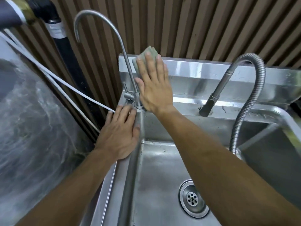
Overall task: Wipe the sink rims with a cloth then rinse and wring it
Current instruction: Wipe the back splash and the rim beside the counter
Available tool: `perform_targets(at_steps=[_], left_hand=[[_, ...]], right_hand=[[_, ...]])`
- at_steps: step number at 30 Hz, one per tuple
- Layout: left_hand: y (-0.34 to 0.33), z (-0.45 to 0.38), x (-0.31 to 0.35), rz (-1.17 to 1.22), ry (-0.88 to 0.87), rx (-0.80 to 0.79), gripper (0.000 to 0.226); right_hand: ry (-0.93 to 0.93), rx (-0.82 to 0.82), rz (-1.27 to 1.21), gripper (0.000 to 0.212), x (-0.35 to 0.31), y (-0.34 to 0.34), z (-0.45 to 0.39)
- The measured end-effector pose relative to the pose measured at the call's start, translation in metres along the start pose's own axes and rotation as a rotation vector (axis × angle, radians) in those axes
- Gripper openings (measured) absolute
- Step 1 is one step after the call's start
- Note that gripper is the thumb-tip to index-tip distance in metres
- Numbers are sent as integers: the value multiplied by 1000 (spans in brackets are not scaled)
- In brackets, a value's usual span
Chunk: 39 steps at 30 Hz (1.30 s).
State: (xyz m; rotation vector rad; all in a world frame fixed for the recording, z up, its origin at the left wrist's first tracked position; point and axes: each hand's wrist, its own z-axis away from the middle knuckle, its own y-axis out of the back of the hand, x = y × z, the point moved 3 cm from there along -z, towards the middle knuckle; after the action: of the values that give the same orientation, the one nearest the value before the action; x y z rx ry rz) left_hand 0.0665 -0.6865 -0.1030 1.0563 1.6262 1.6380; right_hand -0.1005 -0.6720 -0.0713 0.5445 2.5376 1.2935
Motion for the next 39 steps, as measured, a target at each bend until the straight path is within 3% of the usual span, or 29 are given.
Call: perform_targets(at_steps=[2, 5, 7, 12, 18, 23, 24, 28, 30, 33, 35, 37, 39], left_hand=[[-7, -1, -2, -31, 12, -69, 77], [-2, -6, -3, -16, -6, -47, 79], [1, -11, -3, 1, -27, 13, 73], [-2, -14, -7, 119, 74, 22, 65], [-7, -19, -7, 99, 113, -28, 66], [-7, -17, -7, 82, 108, -37, 75], [-7, -17, -6, 77, 104, -36, 75], [-7, -15, -5, 53, 90, -22, 73], [-7, -15, -5, 49, 86, -25, 73], [-7, -17, -4, 61, 91, -23, 74], [-7, -16, -4, 60, 94, -30, 75], [-8, -12, -2, 30, 84, -34, 79], [-8, -10, -2, -7, 71, -40, 82]], right_hand=[[-31, 46, 6, 57, 17, -4, 9], [-396, 167, -48, 58, 51, 2, 32], [-494, 200, -66, 59, 54, 2, 35], [-207, 148, -27, 58, 37, -7, 25], [-554, 274, -40, 59, 61, 3, 30], [-111, 151, 27, 56, 27, -13, 21], [-136, 171, 31, 54, 36, -12, 23], [-525, 292, -8, 53, 74, 5, 39], [-505, 275, 3, 55, 65, 5, 34], [-233, 199, -4, 55, 33, -8, 22], [-161, 191, 21, 53, 31, -12, 22], [-279, 229, 6, 54, 48, -8, 27], [-518, 285, -49, 57, 68, 1, 33]])
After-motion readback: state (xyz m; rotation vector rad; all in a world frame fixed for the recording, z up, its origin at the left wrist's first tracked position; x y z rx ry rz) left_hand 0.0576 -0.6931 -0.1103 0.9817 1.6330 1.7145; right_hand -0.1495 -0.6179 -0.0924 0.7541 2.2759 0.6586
